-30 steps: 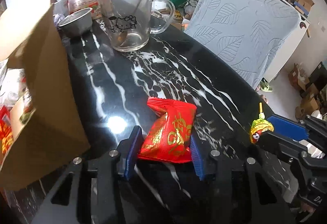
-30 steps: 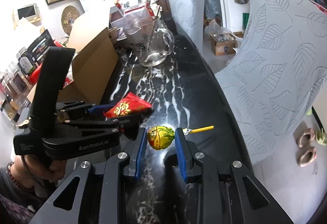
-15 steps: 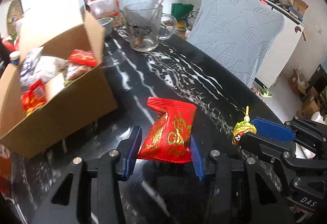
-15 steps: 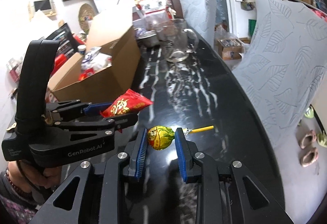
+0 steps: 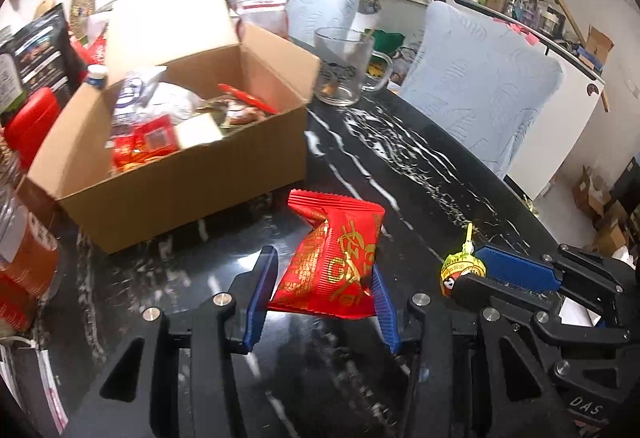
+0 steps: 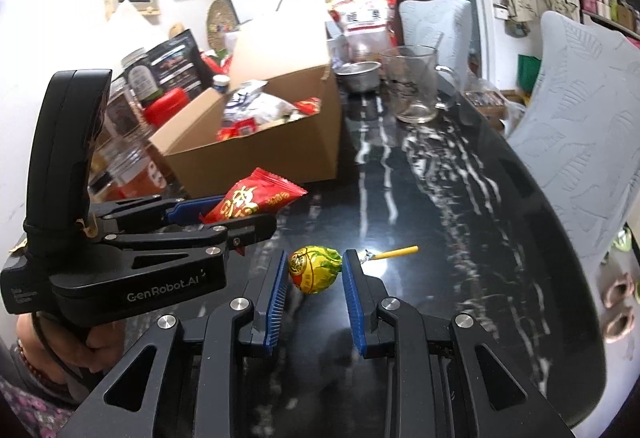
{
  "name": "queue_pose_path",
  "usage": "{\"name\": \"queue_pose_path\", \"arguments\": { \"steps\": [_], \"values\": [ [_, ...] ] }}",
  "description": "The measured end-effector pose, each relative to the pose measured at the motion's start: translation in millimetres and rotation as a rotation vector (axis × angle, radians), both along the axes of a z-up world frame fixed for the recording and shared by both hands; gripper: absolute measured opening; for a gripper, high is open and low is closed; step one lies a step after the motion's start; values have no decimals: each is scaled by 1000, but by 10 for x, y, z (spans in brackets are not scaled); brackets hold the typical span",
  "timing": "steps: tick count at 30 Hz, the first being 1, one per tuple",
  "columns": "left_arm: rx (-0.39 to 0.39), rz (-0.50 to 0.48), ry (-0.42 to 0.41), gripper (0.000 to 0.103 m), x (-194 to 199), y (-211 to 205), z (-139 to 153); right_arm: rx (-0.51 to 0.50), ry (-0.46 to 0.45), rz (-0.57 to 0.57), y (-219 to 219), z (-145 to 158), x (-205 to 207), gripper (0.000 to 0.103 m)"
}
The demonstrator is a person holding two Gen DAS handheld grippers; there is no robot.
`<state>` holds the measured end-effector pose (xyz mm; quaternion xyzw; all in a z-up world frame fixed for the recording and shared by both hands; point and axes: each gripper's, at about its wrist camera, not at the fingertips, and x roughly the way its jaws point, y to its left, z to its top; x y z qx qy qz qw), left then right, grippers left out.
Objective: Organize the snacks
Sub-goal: 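Carry the red candy bag over the box with the left tool while the right tool carries the lollipop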
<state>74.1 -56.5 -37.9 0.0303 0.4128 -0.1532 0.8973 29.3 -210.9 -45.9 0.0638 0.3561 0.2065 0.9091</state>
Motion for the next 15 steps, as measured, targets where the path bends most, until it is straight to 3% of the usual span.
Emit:
{"name": "queue_pose_path", "arguments": {
  "steps": [15],
  "values": [
    [-28, 100, -82, 45, 67, 646, 318, 7, -72, 96, 593, 230, 201, 28]
  ]
}}
